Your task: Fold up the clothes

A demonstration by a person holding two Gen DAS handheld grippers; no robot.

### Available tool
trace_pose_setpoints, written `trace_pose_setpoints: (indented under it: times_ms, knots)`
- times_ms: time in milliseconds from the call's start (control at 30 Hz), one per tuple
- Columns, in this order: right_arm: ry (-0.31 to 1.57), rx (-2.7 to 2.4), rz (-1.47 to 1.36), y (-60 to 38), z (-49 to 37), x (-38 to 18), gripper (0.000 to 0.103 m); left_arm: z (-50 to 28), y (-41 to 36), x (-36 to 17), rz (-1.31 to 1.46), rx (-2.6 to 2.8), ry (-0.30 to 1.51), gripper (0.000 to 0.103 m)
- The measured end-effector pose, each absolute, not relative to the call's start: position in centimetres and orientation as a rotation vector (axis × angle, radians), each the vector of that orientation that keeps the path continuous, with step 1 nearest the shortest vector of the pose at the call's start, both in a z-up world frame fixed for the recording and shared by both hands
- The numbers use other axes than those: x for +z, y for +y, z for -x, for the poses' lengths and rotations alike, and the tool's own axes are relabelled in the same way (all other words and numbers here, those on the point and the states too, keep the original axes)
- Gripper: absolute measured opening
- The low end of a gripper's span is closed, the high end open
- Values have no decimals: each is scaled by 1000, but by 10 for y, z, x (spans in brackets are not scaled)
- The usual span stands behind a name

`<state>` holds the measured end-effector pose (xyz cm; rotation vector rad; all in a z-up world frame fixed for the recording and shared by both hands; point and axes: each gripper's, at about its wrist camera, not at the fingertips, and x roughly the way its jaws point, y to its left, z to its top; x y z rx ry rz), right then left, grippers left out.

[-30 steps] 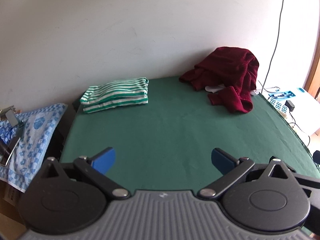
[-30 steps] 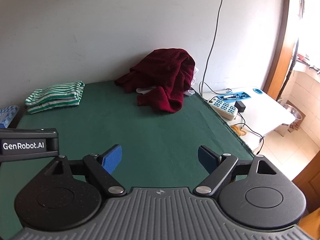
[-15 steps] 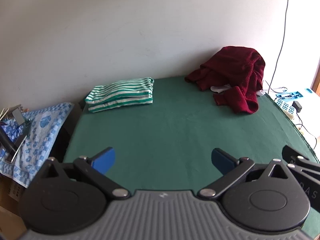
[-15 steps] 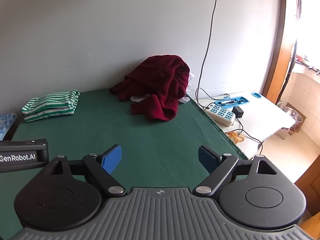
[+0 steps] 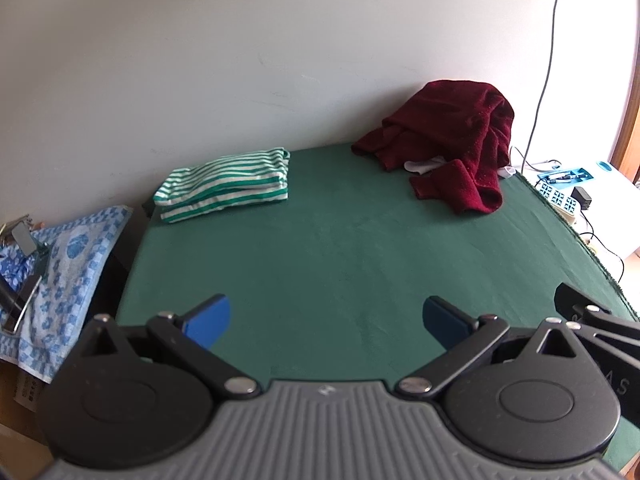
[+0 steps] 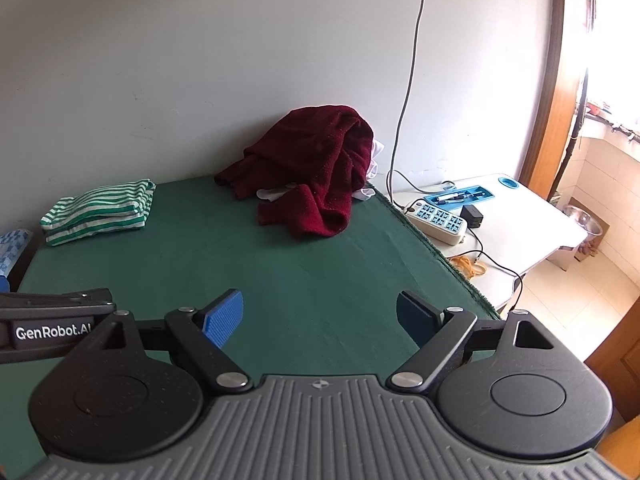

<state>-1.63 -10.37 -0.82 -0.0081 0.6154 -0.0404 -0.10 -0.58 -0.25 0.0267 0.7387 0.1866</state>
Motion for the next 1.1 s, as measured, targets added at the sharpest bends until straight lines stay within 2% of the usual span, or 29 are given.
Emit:
trace_pose_setpoints:
  times_ms: [1100]
  knots:
    - [632,-64,11,-104,24,-20,86,8,-7,-16,-30,179,770,102]
